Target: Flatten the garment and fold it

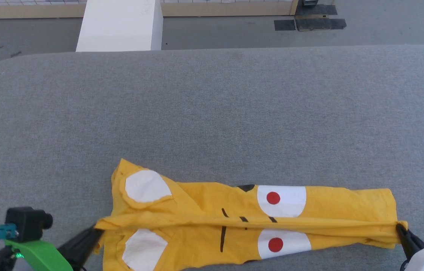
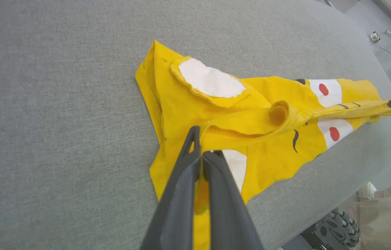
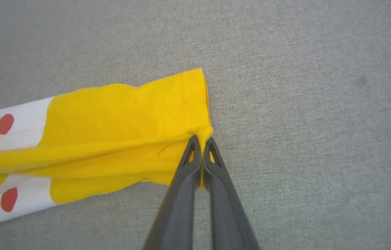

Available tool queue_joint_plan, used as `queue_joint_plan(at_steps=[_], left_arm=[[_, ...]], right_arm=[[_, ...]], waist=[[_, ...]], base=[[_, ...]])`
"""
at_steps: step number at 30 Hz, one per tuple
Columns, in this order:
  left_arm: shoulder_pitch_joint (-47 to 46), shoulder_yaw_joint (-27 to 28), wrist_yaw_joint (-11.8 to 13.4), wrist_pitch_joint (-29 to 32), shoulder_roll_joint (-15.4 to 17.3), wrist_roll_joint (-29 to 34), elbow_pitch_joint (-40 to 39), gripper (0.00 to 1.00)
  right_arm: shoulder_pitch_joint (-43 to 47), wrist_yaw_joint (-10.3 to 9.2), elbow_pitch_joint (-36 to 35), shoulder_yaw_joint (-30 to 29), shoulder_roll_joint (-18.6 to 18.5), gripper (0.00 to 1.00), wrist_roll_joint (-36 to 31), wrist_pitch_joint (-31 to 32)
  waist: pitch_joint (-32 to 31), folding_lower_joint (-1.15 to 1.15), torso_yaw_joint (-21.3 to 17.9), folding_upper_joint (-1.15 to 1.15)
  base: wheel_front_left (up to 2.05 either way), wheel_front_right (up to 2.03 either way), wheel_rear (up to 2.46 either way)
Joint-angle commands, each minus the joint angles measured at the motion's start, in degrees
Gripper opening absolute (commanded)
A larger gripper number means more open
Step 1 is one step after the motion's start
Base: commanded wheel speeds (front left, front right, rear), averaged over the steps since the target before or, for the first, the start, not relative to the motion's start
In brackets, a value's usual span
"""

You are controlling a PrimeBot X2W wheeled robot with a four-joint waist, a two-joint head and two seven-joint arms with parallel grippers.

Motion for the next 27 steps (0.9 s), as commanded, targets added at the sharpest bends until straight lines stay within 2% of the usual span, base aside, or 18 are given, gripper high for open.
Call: queue_joint_plan(at_steps=[1, 7, 17, 18, 19, 20, 21, 22, 23, 24, 26, 27], left_arm=[[1.13, -0.40, -0.45, -0.25, -0.83, -0.22, 0.77, 0.00], [1.79, -2.05, -2.96, 1.93, -4.61, -2.12, 5.22, 0.00], [-0.18, -3.99, -7.14, 7.71, -12.80, -4.87, 18.22, 0.00], [-0.38, -4.01, -7.36, 7.95, -13.36, -5.02, 19.17, 0.00], [-0.64, -4.02, -7.62, 8.17, -13.98, -5.13, 20.32, 0.00], [-0.85, -3.96, -7.63, 8.18, -14.41, -5.11, 21.03, 0.08], [-1.03, -3.83, -7.59, 8.05, -14.88, -5.17, 21.62, 0.25], [-1.11, -3.75, -7.65, 7.97, -15.16, -5.22, 22.03, 0.43], [-1.22, -3.70, -7.83, 7.83, -15.42, -5.14, 22.53, 0.55], [-1.29, -3.58, -8.00, 7.59, -15.55, -5.09, 22.80, 0.73], [-1.30, -3.14, -8.22, 6.84, -15.55, -5.17, 22.83, 1.00], [-1.19, -2.91, -8.05, 6.39, -15.31, -5.16, 22.43, 1.00]], right_arm=[[0.26, -0.09, 0.63, 0.08, -0.03, 0.00, 0.37, 0.16], [-1.24, -0.09, 3.43, 0.48, -0.03, 0.00, -1.13, 0.05], [-5.09, -0.09, 11.99, 2.40, -0.03, 0.00, -3.42, 0.43], [-5.31, -0.09, 12.55, 2.43, -0.03, 0.15, -3.40, 0.40], [-5.50, -0.09, 13.16, 2.51, -0.03, 0.36, -3.43, 0.36], [-5.60, -0.09, 13.54, 2.62, -0.03, 0.84, -3.45, 0.35], [-5.71, -0.09, 13.86, 2.77, -0.03, 1.00, -3.15, 0.25], [-5.79, -0.09, 13.97, 2.82, -0.03, 1.00, -2.91, 0.10], [-5.83, -0.09, 13.92, 2.85, -0.03, 1.00, -2.79, 0.01], [-5.78, -0.09, 13.68, 2.87, -0.03, 1.00, -2.81, 0.04], [-5.52, -0.09, 12.58, 2.80, -0.03, 1.00, -2.33, 0.30], [-5.17, -0.09, 11.67, 2.76, -0.03, 1.00, -1.70, 0.82]], waist=[[0.24, 0.01, 0.13, 0.00], [0.75, 0.01, 0.49, 0.00], [-0.30, 0.01, 0.68, 0.00], [-0.39, 0.01, 0.72, 0.00], [-0.49, 0.01, 0.79, 0.00], [-0.55, 0.01, 0.82, 0.00], [-0.60, 0.01, 0.85, 0.00], [-0.62, 0.01, 0.84, 0.00], [-0.62, 0.01, 0.81, 0.00], [-0.62, 0.01, 0.80, 0.00], [-0.64, 0.01, 0.78, 0.00], [-0.70, 0.01, 0.76, 0.00]], base=[[0.00, 0.00, 0.00], [0.00, 0.00, 0.00], [0.00, 0.00, 0.00], [0.00, 0.00, 0.00], [0.00, 0.00, 0.00], [0.00, 0.00, 0.00], [0.00, 0.00, 0.00], [0.00, 0.00, 0.00], [0.00, 0.00, 0.00], [0.00, 0.00, 0.00], [0.00, 0.00, 0.00], [0.00, 0.00, 0.00]])
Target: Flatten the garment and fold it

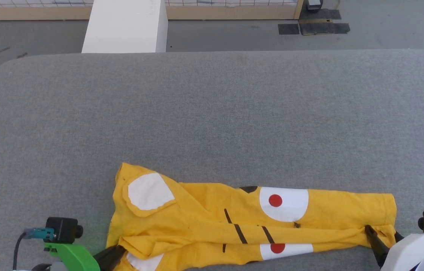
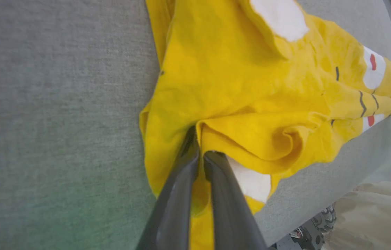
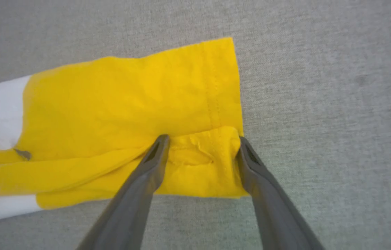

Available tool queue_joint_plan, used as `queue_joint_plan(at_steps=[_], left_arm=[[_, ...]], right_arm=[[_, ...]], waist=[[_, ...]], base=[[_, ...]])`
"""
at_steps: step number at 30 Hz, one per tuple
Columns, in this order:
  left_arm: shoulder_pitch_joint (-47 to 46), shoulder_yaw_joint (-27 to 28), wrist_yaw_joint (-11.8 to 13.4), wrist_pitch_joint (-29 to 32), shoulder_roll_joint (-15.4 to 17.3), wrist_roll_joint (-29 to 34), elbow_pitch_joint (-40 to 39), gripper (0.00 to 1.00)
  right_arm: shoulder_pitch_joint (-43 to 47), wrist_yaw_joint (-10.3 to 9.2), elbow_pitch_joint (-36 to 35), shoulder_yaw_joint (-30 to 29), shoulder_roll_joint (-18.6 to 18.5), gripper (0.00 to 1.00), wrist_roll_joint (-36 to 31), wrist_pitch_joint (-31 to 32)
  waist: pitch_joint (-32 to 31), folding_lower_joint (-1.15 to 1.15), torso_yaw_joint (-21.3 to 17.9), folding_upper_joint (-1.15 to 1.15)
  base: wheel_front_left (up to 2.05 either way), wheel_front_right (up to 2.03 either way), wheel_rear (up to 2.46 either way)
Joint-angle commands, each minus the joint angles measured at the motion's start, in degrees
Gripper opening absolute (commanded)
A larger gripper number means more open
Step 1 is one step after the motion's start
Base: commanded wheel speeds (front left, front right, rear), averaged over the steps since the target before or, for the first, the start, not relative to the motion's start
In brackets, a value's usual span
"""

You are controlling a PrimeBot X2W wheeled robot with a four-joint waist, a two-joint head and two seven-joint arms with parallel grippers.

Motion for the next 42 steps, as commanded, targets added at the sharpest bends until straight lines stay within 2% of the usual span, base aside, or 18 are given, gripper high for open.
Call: queue_joint_plan(at_steps=[1, 9, 13, 15, 19, 22, 27, 30, 33, 38, 42], left_arm=[[-0.59, 0.55, 0.27, -0.77, 0.48, -0.51, -0.14, 1.00], [2.90, 5.06, 3.10, -6.33, 4.47, -1.52, -7.81, 1.00], [5.63, 9.78, 5.22, -7.30, 5.53, -1.16, -11.98, 1.00], [7.72, 14.77, 6.55, -7.39, 4.90, -0.15, -13.77, 1.00], [13.03, 26.39, 9.30, -7.41, 1.06, 6.16, -15.52, 1.00], [17.81, 37.16, 11.05, -7.42, -4.69, 14.14, -16.26, 1.00], [25.42, 50.93, 10.81, -7.42, -14.31, 28.35, -17.50, 1.00], [28.16, 55.01, 9.85, -7.43, -17.93, 36.66, -17.33, 1.00], [30.27, 56.19, 8.11, -7.43, -20.71, 43.36, -15.71, 1.00], [31.26, 56.22, 4.84, -7.43, -24.71, 46.06, -12.43, 1.00], [30.59, 56.73, 2.69, -7.43, -26.03, 46.85, -10.69, 1.00]], right_arm=[[0.62, -0.11, -0.65, 0.06, 0.01, 1.00, 0.99, 1.11], [5.89, -0.11, -12.81, -2.79, 0.01, 1.00, 5.56, 6.02], [7.15, -0.11, -17.19, -4.67, 0.01, 1.00, 5.46, 5.03], [7.31, -0.11, -18.39, -5.56, 0.01, 1.00, 4.68, 3.38], [7.43, -0.11, -17.40, -6.44, 0.01, 1.00, 2.94, 0.30], [7.65, -0.11, -15.20, -6.22, 0.01, 1.00, 2.06, -1.24], [7.26, -0.11, -10.25, -5.65, 0.01, 1.00, 0.84, -2.91], [6.34, -0.11, -7.39, -5.49, 0.01, 1.00, 0.11, -3.86], [4.99, -0.11, -4.72, -5.48, 0.01, 1.00, -0.49, -5.13], [2.89, -0.11, -0.67, -5.17, 0.01, 1.00, -1.52, -5.91], [1.03, -0.11, 2.99, -4.87, 0.01, 1.00, -2.15, -5.47]], waist=[[-0.10, 0.00, -0.04, 0.00], [-1.93, 0.00, 0.04, 0.00], [-2.87, 0.00, 0.38, 0.00], [-3.32, 0.00, 0.69, 0.00], [-3.92, 0.00, 1.37, 0.00], [-4.28, 0.00, 1.87, 0.00], [-4.86, 0.00, 2.75, 0.00], [-4.83, 0.00, 3.30, 0.00], [-4.73, 0.00, 3.75, 0.00], [-4.38, 0.00, 4.61, 0.00], [-3.81, 0.00, 5.37, 0.00]], base=[[0.00, 0.00, 0.00], [0.00, 0.00, 0.00], [0.00, 0.00, 0.00], [0.00, 0.00, 0.00], [0.00, 0.00, 0.00], [0.00, 0.00, 0.00], [0.00, 0.00, 0.00], [0.00, 0.00, 0.00], [0.00, 0.00, 0.00], [0.00, 0.00, 0.00], [0.00, 0.00, 0.00]])
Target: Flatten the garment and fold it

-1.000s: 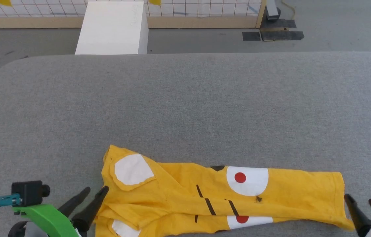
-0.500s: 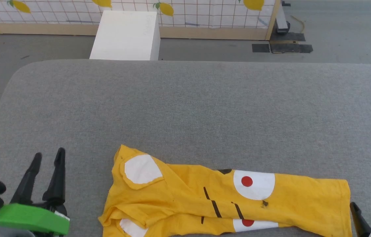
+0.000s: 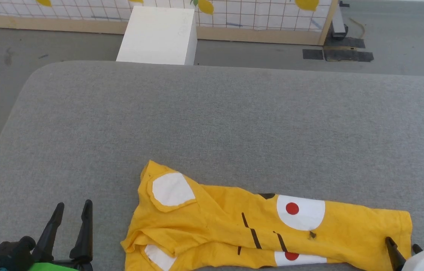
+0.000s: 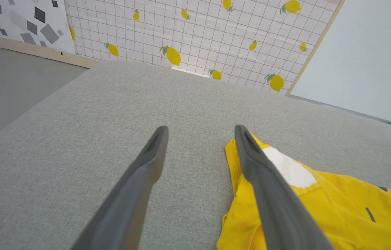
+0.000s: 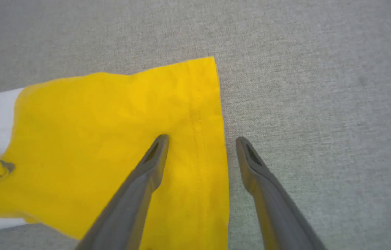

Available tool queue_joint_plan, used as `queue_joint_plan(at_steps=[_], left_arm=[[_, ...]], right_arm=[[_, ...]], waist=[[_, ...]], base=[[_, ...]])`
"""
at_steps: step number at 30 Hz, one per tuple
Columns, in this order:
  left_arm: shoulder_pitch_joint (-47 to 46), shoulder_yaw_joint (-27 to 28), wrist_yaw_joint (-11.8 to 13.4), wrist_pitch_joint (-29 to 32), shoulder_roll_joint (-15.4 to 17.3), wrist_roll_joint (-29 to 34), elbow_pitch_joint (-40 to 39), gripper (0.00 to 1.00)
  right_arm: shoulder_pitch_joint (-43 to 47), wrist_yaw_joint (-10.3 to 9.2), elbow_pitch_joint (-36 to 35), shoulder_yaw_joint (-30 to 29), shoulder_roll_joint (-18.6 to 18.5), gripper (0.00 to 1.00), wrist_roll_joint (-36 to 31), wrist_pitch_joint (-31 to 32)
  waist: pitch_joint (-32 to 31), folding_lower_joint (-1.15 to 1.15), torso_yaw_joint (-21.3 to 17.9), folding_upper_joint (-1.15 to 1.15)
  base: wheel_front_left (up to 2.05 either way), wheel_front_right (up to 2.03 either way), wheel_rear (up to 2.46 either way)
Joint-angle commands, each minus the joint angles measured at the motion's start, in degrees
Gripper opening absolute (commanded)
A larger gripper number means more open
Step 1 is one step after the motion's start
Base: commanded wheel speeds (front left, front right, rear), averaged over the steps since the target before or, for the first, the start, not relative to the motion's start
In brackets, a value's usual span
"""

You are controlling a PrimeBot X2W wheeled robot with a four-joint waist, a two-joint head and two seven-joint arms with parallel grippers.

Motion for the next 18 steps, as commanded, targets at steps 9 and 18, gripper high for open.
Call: queue_joint_plan(at_steps=[9, 18], left_arm=[[-2.17, -0.29, -2.60, -0.01, 0.00, 0.80, 2.05, 1.00], [-2.88, -1.09, -3.10, 1.23, 0.45, 0.31, 1.87, 1.00]], right_arm=[[-3.77, -0.09, 7.88, -0.42, -0.01, 0.62, -0.68, 2.57], [-4.03, -0.09, 4.76, -1.35, -0.01, 0.00, 0.30, 7.22]], waist=[[1.57, 0.00, 1.25, 0.00], [1.75, 0.00, 0.94, 0.00]], base=[[0.00, 0.00, 0.00], [0.00, 0.00, 0.00]])
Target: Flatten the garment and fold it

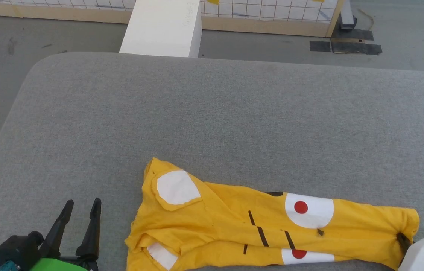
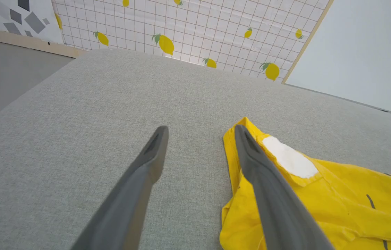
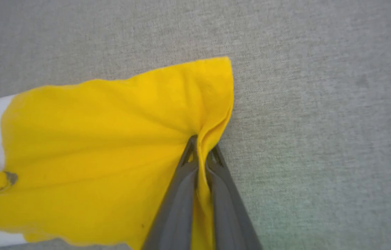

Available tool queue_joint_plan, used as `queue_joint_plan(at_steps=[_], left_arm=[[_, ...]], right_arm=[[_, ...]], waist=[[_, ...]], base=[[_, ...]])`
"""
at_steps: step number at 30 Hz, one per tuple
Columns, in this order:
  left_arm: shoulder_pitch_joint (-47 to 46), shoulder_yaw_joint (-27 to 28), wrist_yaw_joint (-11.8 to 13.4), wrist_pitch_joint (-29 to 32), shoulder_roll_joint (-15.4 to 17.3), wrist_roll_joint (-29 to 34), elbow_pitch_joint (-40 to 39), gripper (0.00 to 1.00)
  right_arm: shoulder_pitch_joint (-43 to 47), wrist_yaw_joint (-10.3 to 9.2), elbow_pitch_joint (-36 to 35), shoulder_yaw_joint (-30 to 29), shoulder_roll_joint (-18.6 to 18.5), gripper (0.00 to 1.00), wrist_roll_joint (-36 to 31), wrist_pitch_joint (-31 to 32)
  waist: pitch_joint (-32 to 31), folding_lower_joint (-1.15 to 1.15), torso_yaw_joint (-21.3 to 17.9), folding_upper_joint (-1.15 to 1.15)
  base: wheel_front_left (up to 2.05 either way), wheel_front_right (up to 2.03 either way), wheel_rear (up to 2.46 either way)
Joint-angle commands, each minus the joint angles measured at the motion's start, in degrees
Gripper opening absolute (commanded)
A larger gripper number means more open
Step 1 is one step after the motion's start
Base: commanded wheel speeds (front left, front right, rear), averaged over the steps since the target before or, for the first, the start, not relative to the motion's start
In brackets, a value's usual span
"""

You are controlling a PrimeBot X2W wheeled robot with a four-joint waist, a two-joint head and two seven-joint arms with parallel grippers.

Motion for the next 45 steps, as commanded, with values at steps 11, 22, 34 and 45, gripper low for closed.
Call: queue_joint_plan(at_steps=[11, 22, 34, 45], left_arm=[[-1.72, -1.32, 0.14, 0.23, 0.18, 0.78, 0.46, 1.00], [-1.52, -2.47, 1.72, -0.05, 0.38, 3.66, 1.82, 1.00], [-0.25, -2.97, 3.18, -0.75, -0.99, 5.56, 2.37, 1.00], [-0.78, -3.28, 3.05, -0.84, -0.83, 5.93, 3.24, 1.00]], right_arm=[[-2.94, -0.11, -4.33, -8.00, -1.17, 0.00, -6.64, -1.45], [-2.25, -0.11, -6.37, -14.24, -3.14, 0.00, -9.67, -0.92], [4.11, -0.11, -13.09, 9.45, -0.11, 0.00, -1.46, 4.38], [-3.57, -0.11, -13.90, 29.46, -0.42, 0.00, 0.79, 6.86]], waist=[[0.00, 0.00, -1.83, 0.00], [-2.36, 0.00, -1.65, 0.00], [-5.70, 0.00, -1.89, 0.00], [-6.39, 0.00, -0.44, 0.00]], base=[[0.00, 0.00, 0.00], [0.00, 0.00, 0.00], [0.00, 0.00, 0.00], [0.00, 0.00, 0.00]])
